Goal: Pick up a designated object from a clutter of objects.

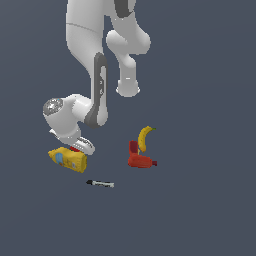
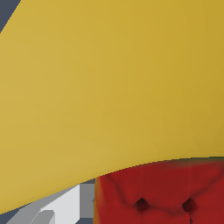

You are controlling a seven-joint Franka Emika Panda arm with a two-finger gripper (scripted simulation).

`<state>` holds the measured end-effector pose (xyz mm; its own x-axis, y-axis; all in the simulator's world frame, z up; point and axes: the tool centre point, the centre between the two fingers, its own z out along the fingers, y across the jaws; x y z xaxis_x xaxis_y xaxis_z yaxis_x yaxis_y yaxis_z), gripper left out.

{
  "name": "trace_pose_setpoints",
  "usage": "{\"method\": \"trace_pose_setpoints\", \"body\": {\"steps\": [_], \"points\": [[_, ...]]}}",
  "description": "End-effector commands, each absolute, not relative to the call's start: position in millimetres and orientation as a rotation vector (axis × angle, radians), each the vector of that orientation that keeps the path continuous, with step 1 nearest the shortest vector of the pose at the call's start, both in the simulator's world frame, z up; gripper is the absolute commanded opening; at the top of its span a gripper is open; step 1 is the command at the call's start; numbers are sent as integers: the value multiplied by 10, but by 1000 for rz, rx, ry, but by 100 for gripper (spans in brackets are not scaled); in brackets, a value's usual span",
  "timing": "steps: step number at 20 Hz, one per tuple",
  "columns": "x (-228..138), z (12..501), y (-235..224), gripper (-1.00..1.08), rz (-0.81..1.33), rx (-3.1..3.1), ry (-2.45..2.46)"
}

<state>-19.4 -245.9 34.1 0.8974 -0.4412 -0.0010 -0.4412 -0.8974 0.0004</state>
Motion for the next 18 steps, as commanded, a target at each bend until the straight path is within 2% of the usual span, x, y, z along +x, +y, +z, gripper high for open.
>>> {"method": "trace_pose_setpoints", "body": {"steps": [1,8,9,18], "points": [[-185,332,-2450,-100,0,3061,-709],[-185,332,-2450,-100,0,3061,-709],[-198,599,-2831,-100,70,3017,-782],[-202,737,-2603,-100,67,3019,-779]]}}
